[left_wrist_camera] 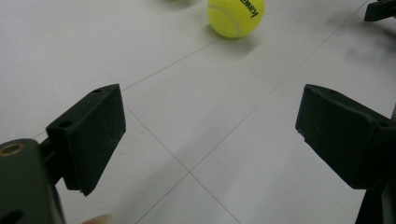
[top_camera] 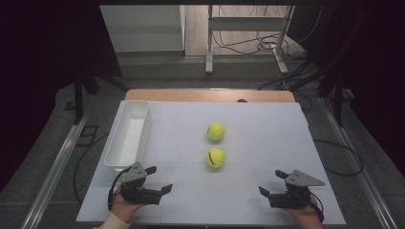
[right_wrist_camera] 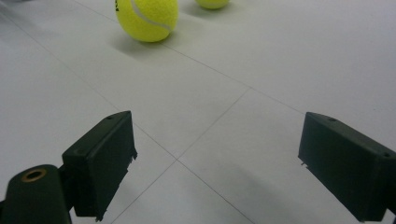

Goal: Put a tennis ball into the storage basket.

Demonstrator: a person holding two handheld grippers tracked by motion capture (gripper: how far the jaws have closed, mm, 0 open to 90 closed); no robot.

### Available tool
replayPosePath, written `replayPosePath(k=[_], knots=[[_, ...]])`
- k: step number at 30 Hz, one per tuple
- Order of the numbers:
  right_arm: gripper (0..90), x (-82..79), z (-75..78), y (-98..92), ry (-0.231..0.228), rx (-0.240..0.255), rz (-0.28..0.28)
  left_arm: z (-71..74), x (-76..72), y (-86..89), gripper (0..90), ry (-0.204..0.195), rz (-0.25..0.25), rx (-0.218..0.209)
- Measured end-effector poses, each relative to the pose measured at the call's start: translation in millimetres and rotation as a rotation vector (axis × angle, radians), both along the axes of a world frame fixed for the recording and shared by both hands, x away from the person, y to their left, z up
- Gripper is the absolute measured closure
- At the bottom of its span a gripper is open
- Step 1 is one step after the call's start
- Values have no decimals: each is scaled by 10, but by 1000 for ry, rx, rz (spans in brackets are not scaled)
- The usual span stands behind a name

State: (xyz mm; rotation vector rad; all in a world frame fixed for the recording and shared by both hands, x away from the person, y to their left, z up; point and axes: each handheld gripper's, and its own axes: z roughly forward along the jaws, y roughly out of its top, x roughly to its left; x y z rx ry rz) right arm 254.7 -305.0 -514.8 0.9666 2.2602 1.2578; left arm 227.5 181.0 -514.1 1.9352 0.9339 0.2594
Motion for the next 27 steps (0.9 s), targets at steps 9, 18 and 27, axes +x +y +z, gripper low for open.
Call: replayPosePath(k=[9,18,27], knots=[[112,-2,3,-1,3,0,-1,49,-1,-47,95,-8,-14,-7],[112,1,2,0,3,2,-1,111,28,-99,95,-19,-24,-10],[112,2,2,-3,6,3,-2,159,73,-173,95,-18,-39,-6]])
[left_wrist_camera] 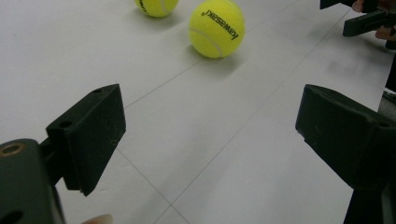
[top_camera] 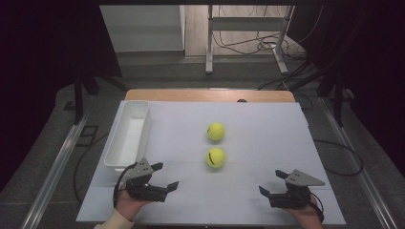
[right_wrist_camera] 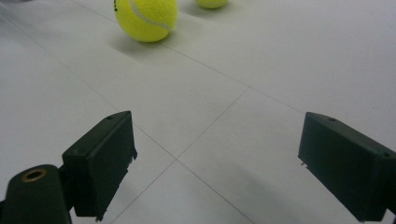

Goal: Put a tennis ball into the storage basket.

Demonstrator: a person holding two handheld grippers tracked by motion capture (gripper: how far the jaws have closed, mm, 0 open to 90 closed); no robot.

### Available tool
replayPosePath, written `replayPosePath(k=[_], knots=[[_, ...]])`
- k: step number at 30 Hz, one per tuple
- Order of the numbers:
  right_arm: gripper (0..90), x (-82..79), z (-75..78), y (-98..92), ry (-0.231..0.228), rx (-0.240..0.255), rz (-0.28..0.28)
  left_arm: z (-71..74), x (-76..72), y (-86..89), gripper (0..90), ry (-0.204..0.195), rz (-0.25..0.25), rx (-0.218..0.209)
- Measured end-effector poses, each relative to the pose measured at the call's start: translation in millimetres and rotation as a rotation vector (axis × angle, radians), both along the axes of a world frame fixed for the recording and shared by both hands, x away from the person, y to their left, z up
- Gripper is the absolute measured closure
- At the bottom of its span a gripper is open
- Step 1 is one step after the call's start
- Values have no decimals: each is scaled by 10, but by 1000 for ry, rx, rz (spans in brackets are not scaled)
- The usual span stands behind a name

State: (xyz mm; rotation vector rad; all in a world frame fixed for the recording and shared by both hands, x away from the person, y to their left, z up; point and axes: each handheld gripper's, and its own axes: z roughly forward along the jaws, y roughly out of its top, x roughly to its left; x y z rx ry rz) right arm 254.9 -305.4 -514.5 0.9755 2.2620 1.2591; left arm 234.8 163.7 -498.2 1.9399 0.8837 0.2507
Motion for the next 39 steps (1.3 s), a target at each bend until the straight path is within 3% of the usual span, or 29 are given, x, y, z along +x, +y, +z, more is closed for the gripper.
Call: replayPosePath(k=[13,25,27,32,39], knots=[[112,4,1,-4,-1,0,0,52,87,-58,95,18,-7,-10],[112,2,6,-5,-5,4,2,195,129,-114,96,-1,-10,5],[112,-3,9,-4,-5,5,2,237,153,-155,96,-9,-12,32],[112,-5,13,-7,-7,4,2,337,200,-229,96,-26,-27,20],[112,5,11,2,-4,6,7,350,310,-298,95,-10,-36,17]])
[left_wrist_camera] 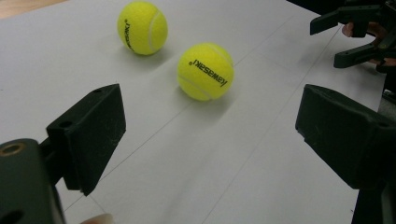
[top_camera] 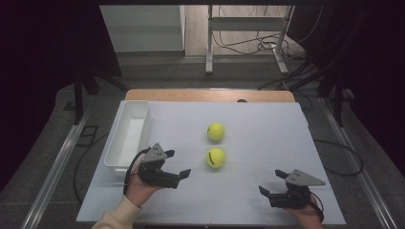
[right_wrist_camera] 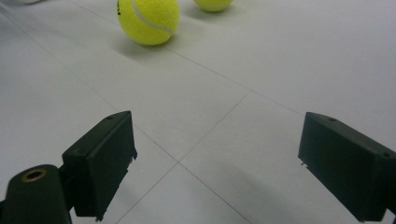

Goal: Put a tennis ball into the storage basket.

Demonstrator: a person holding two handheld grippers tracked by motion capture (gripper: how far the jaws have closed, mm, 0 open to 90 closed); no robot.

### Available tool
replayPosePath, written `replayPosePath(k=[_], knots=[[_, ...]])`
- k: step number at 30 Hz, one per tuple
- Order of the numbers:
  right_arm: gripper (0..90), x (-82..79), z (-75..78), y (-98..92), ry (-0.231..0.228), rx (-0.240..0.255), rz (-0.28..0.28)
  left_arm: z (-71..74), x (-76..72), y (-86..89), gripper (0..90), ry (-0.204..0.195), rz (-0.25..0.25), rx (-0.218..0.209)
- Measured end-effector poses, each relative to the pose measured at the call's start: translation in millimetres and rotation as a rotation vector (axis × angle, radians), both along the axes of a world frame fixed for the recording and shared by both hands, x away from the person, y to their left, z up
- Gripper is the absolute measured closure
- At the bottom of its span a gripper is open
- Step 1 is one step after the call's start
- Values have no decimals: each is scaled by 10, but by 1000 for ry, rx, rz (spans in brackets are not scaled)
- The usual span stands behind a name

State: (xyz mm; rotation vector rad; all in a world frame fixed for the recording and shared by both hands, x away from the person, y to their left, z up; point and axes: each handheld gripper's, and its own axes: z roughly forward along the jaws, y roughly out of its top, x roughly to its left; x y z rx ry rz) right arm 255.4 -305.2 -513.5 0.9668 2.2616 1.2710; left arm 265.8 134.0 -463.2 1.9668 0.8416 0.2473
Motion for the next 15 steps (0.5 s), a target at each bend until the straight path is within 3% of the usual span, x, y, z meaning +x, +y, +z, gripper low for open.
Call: replayPosePath(k=[15], knots=[[114,4,6,0,-8,4,-6,-7,144,-82,95,18,1,1]])
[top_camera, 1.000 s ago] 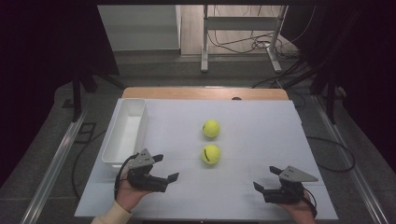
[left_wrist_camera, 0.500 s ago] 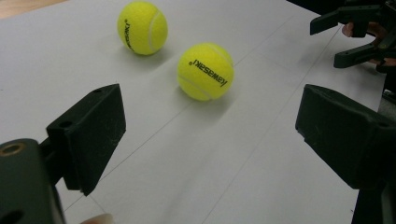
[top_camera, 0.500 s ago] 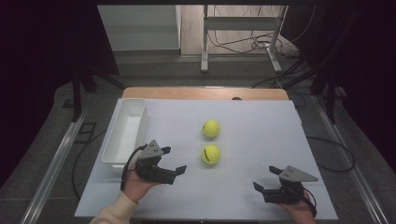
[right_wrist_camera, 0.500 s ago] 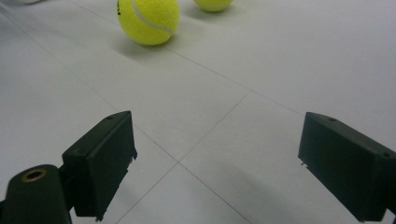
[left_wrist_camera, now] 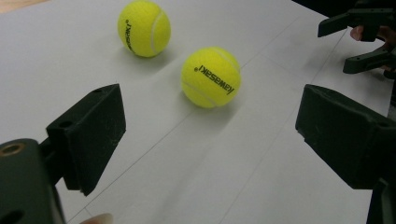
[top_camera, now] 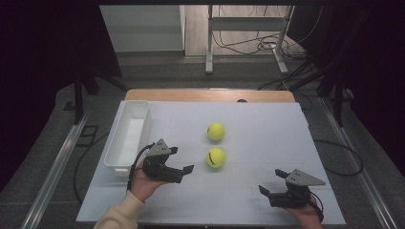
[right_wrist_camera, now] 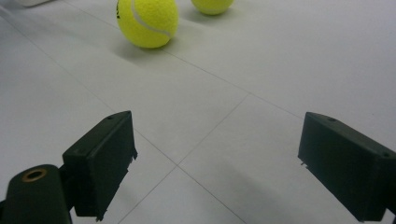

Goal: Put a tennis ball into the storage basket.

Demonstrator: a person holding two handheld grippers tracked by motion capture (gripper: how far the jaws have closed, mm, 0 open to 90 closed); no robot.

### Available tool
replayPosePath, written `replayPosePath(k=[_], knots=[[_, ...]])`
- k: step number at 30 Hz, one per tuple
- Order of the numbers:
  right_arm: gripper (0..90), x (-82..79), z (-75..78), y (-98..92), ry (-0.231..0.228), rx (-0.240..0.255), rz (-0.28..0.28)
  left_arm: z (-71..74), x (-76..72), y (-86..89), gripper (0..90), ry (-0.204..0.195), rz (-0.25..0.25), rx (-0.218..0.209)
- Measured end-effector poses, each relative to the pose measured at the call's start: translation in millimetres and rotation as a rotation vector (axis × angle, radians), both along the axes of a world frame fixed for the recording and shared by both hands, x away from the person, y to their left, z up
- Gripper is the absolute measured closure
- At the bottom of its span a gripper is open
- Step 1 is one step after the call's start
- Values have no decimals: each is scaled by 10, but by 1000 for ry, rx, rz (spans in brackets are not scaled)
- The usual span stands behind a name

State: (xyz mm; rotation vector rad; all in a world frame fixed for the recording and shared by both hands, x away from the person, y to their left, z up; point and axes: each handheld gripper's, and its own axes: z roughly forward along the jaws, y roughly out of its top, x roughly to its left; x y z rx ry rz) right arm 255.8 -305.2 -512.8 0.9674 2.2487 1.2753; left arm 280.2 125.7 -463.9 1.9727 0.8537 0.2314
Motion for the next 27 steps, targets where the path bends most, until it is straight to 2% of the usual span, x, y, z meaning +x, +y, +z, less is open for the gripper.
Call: replayPosePath(k=[6,27], knots=[[114,17,-3,34,1,0,10,17,56,-67,95,-2,-21,5],[115,34,-17,23,9,-3,7,-45,236,-325,94,25,-74,28]])
